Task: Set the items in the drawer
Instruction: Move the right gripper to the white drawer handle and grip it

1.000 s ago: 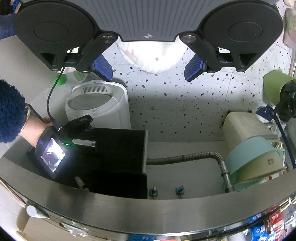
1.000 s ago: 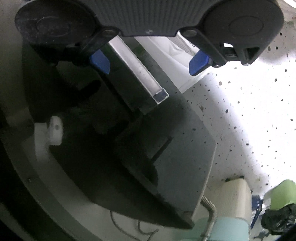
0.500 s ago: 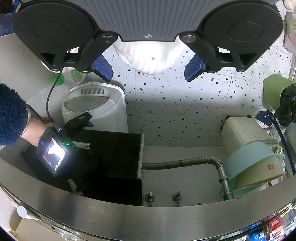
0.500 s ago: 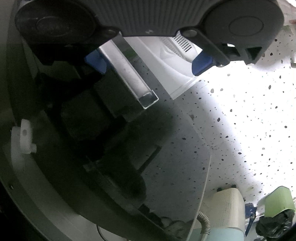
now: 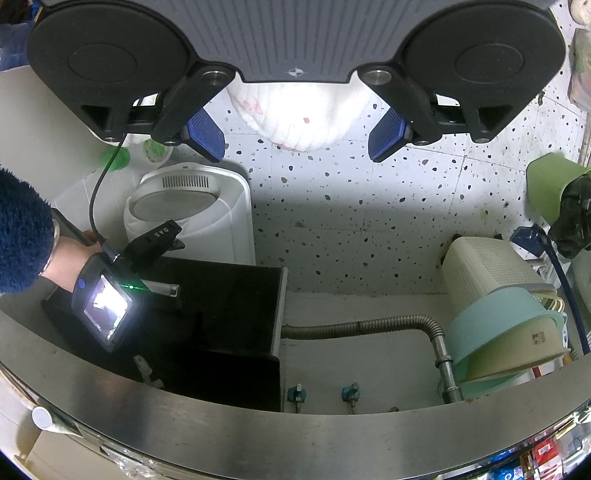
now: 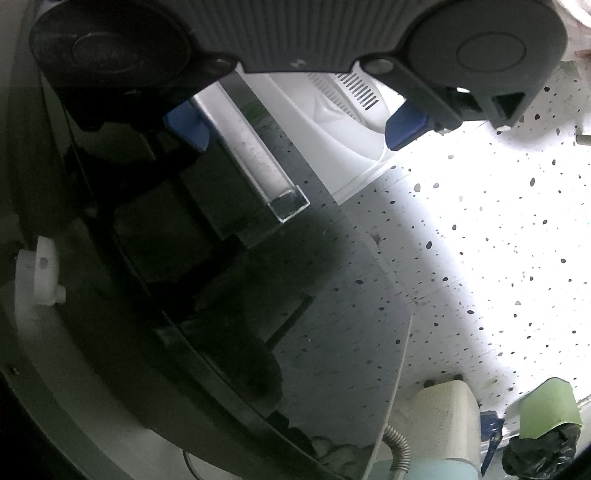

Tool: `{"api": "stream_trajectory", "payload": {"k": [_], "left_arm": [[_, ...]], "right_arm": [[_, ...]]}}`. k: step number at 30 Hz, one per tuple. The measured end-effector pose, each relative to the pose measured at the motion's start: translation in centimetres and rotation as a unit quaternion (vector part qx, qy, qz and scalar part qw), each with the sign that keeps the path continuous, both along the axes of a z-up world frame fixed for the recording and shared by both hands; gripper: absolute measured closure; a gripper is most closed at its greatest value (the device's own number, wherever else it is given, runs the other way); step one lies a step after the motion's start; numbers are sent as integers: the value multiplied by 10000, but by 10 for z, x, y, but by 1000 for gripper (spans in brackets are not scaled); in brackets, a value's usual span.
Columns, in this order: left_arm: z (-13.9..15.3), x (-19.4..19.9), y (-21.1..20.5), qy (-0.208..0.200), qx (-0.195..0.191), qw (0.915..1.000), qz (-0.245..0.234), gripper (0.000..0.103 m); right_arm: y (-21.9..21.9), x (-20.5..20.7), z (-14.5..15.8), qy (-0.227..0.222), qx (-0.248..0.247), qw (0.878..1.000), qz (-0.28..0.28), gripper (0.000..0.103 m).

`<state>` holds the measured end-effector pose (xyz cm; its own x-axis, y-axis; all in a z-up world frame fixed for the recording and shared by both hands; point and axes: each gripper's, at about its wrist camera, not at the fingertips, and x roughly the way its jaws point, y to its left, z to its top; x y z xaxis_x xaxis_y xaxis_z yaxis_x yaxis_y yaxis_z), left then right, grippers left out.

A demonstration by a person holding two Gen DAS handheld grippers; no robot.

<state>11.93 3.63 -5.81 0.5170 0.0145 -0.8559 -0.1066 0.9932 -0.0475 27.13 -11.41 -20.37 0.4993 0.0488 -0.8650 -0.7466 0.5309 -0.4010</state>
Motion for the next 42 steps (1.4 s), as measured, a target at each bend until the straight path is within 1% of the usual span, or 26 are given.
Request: {"api": "stream_trajectory", "payload": {"k": [5, 16, 21, 31, 36, 42], "left_arm": [[-1, 1, -2, 9, 12, 10000, -16, 18], [-2, 0, -4, 42, -25, 10000, -18, 18], [-1, -1, -8, 7, -13, 10000, -85, 18], [1, -4, -7, 7, -35, 10000, -72, 18], [2, -4, -8, -2, -51, 9999, -86, 18], [3, -5, -11, -13, -71, 9999, -103, 18]], "right_arm": [[1, -2, 1, 54, -163, 9997, 183, 0], [-2, -3, 6, 125, -34, 9998, 118, 0], [-5, -10, 7, 110, 12, 9998, 149, 0], [-8, -17, 9, 97, 49, 9998, 169, 0], [-9, -20, 9, 58, 77, 9999, 97, 0], [-15, -35, 9, 118, 141, 9997, 174, 0]]}}
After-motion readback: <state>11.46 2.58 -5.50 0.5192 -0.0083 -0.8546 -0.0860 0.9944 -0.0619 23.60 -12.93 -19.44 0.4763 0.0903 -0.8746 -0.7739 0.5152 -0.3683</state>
